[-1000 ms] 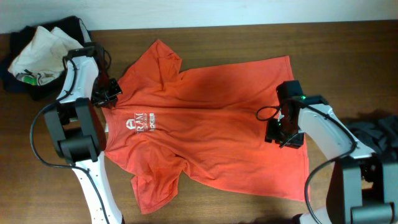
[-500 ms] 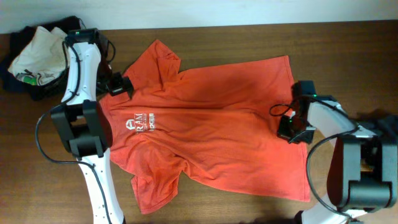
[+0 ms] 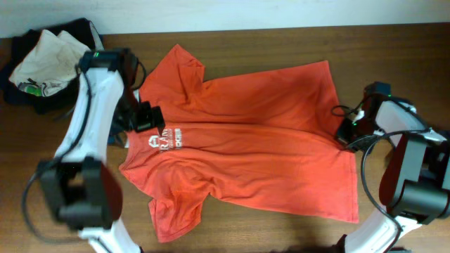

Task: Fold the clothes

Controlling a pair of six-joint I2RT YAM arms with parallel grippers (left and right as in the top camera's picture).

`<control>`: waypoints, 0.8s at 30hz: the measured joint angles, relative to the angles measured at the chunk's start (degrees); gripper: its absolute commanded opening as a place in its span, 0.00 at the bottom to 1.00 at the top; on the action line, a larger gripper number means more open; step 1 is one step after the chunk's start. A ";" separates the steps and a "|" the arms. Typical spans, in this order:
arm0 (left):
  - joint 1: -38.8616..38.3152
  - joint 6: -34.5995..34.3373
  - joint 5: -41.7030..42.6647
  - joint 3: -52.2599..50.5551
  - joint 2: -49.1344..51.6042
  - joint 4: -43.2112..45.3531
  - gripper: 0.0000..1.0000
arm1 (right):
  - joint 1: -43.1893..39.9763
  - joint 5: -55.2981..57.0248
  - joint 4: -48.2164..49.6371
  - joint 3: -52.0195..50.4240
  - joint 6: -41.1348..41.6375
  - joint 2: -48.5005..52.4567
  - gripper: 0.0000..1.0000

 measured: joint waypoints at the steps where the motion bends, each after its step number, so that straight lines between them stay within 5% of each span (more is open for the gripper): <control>1: 0.02 -0.22 -0.02 -2.62 -3.48 1.09 0.99 | -0.90 1.46 -2.08 1.46 0.44 0.76 0.04; 5: 0.00 -1.07 0.28 -15.43 -23.50 2.54 0.99 | -2.60 4.13 -13.94 11.26 2.25 2.45 0.09; 6: -0.04 -1.09 0.48 -18.64 -27.06 2.49 0.99 | -2.62 4.42 -17.29 15.15 2.64 2.45 0.27; 7: -0.33 -1.09 0.61 -21.16 -29.11 2.49 0.99 | -2.62 4.52 -21.33 18.78 3.06 2.40 0.60; 8: -0.96 -1.09 0.63 -23.10 -30.25 2.69 0.99 | -2.62 4.17 -24.83 21.97 3.21 2.34 0.71; 13: -7.63 -4.37 0.68 -26.16 -30.77 1.55 0.99 | -2.62 -1.88 -36.17 29.81 0.02 -4.00 0.75; 17: -14.27 -8.46 0.68 -28.70 -31.26 0.59 0.98 | -2.62 -4.15 -42.18 30.36 -3.80 -19.65 0.76; 24: -20.57 -16.81 2.91 -47.91 -31.65 14.19 0.98 | -2.43 -5.27 -45.64 26.25 -7.76 -42.66 0.88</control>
